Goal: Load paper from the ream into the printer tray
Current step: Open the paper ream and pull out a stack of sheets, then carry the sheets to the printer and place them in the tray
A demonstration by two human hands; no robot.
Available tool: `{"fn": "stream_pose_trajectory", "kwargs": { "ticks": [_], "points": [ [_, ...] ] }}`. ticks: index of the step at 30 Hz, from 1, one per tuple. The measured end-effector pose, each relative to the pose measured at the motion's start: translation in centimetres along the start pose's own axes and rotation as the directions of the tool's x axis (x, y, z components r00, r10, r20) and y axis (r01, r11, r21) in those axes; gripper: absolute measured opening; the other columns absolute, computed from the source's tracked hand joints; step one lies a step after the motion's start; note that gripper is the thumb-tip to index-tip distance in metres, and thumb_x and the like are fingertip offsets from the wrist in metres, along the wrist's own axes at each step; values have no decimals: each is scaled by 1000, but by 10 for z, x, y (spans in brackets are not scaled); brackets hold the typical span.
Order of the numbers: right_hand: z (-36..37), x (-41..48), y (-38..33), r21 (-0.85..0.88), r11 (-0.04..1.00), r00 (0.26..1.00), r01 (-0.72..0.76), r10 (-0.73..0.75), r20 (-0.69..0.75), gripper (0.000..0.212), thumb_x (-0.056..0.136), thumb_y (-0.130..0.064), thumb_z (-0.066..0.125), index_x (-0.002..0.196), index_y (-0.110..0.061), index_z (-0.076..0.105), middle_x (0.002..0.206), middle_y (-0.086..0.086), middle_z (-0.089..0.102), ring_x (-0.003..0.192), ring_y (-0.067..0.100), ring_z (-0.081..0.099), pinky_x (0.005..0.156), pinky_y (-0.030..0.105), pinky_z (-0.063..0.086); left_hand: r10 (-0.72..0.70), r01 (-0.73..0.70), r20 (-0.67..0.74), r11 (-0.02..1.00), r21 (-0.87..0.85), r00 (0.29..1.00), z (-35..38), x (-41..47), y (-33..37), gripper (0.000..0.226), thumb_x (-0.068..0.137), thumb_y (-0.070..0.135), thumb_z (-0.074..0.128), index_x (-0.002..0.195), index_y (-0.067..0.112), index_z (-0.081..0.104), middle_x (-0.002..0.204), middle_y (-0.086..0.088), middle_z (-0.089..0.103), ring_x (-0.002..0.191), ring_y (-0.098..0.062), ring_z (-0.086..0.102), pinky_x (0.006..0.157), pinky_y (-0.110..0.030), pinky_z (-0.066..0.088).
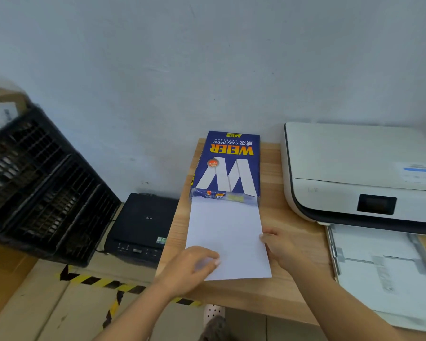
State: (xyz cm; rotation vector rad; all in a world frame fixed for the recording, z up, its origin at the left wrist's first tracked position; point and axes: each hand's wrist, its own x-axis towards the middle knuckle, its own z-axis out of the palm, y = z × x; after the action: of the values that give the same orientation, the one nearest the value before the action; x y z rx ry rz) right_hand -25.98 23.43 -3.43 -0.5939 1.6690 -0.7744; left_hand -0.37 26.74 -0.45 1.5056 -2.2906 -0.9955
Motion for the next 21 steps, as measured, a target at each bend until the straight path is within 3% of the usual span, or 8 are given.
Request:
{"fn": "stream_pose_trajectory", "kwargs": {
  "ticks": [2, 8, 10, 14, 18, 21],
  "points": [
    [-3, -4, 2, 6, 1000, 1000, 6, -6, 24, 21, 89, 2, 49, 104, 3, 63, 100, 18, 69, 83, 31, 66, 65, 36, 54, -90, 83, -68, 991, -108, 994, -3, 2, 1, 34, 93, 52, 43, 117, 36, 60, 116, 30, 55, 108, 15, 44, 93, -14, 36],
    [-16, -31, -4, 24, 998, 992, 53, -56, 111, 18, 93, 0, 48, 103, -4, 62, 91, 11, 71, 77, 23, 68, 60, 29, 55, -331, 276, -147, 912, -303, 932, -16, 17, -5, 41, 95, 36, 48, 135, 28, 41, 134, 16, 40, 119, -6, 41, 98, -26, 37],
    [-20, -37, -6, 39, 997, 988, 63, -68, 140, 17, 93, -5, 52, 106, -7, 62, 101, 13, 71, 84, 25, 70, 60, 27, 54, -381, 294, -178, 877, -379, 907, -19, 23, -8, 44, 91, 39, 51, 133, 30, 41, 133, 10, 45, 120, -12, 48, 102, -39, 43],
    [-27, -47, -19, 55, 991, 980, 121, -128, 154, 18, 92, -11, 56, 110, -11, 61, 110, 12, 66, 91, 26, 68, 62, 28, 54, -498, 362, -24, 662, -656, 867, -28, 33, -14, 53, 81, 40, 61, 131, 34, 44, 122, 5, 64, 106, -19, 65, 93, -48, 53],
    [-32, -55, -41, 46, 971, 958, 235, -239, 160, 17, 91, -7, 57, 106, -11, 64, 106, 12, 69, 90, 25, 69, 68, 31, 55, -511, 261, -70, 546, -796, 857, -44, 39, 10, 35, 91, 22, 59, 125, 24, 53, 116, 0, 66, 103, -22, 65, 90, -47, 54],
    [-34, -56, -61, 68, 958, 946, 279, -286, 153, 14, 88, -7, 59, 100, -7, 66, 103, 12, 71, 91, 25, 68, 73, 34, 54, -485, 153, -167, 552, -820, 858, -60, 47, 26, 29, 91, 19, 59, 120, 20, 54, 115, 0, 65, 101, -18, 64, 83, -39, 55]
  ]
}}
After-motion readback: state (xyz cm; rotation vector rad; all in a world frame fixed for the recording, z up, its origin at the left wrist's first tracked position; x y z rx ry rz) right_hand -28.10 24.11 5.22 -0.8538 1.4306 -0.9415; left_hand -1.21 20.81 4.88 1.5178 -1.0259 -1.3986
